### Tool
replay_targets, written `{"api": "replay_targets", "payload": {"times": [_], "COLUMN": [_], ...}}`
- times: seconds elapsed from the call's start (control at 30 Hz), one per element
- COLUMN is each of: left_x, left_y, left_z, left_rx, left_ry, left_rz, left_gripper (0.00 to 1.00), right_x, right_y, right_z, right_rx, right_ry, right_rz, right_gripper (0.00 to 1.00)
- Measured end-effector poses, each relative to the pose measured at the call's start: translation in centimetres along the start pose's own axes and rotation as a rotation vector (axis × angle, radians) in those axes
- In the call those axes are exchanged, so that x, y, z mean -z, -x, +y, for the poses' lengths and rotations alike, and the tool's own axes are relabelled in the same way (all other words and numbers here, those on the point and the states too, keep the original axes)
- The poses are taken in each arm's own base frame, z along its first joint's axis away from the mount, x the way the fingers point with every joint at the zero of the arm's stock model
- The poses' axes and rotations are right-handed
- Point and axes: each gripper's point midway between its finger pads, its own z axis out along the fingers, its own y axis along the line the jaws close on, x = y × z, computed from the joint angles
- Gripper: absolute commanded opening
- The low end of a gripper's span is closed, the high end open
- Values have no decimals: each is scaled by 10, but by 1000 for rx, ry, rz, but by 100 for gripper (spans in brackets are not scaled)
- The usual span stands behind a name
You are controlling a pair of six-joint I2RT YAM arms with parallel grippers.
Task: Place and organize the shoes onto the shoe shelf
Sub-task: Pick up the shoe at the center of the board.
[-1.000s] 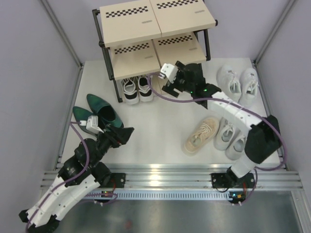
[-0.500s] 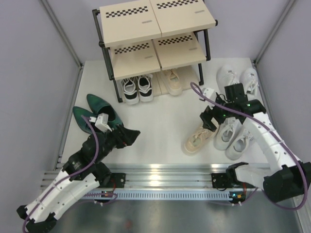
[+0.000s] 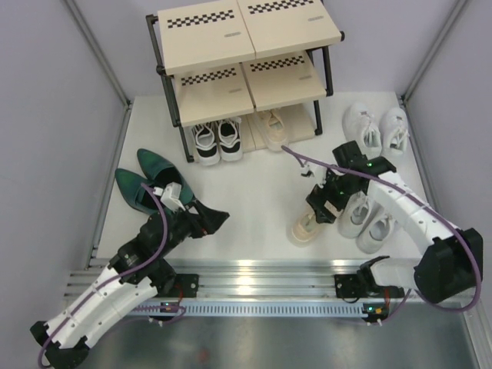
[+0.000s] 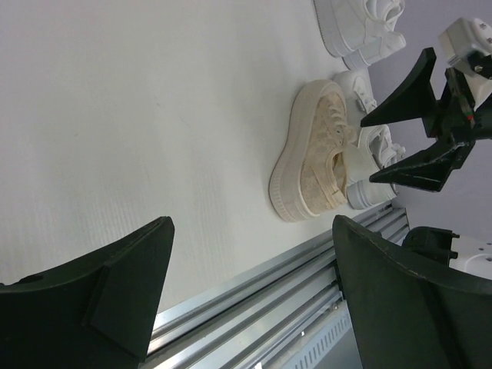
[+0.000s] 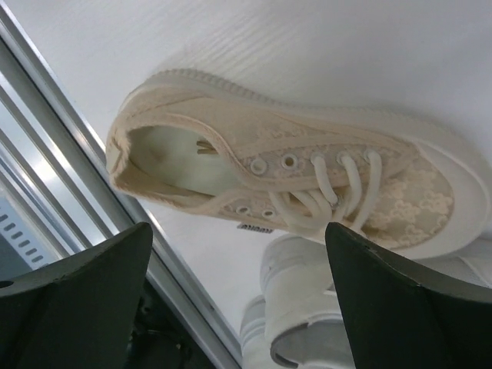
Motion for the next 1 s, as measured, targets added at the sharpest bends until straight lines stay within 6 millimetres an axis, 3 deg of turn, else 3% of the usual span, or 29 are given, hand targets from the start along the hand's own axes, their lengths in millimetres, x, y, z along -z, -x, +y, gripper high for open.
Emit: {"api": "replay_targets", "payload": {"times": [0.03,0.2,0.3,0.4,0.5,0.6,0.8,1.0], "left_x": [-1,-3,-5,-5,-7,-10,-24,-44], "left_y": [-1,-5,-8,-9,-10,-13,-31,-53], "left_z": [0,4,7,7,6,6,4,-6], "left_rx": [4,14,20,31,39,55,103,176], "left_ry": [-1,0,4,3,-11,-21,-57,-117], "left_rz": [0,6,13,13,10,15,76,175], "left_gripper": [89,89,89,89,89,88,88,88], "right_x": [-5,-23,-35,-44,-45,-43,-31,5], "right_y": [1,-1,-3,-8,-10,-12,-4,31], "right_z": [3,1,-10,-17,-22,-28,-30,-13], "right_rx": [10,19,28,29,31,40,108,252], "right_ry": [12,11,-36,-69,-104,-139,-163,-146], "right_rz": [13,80,129,182,206,221,180,-8], "right_gripper": [99,99,81,54,17,0,0,0]}}
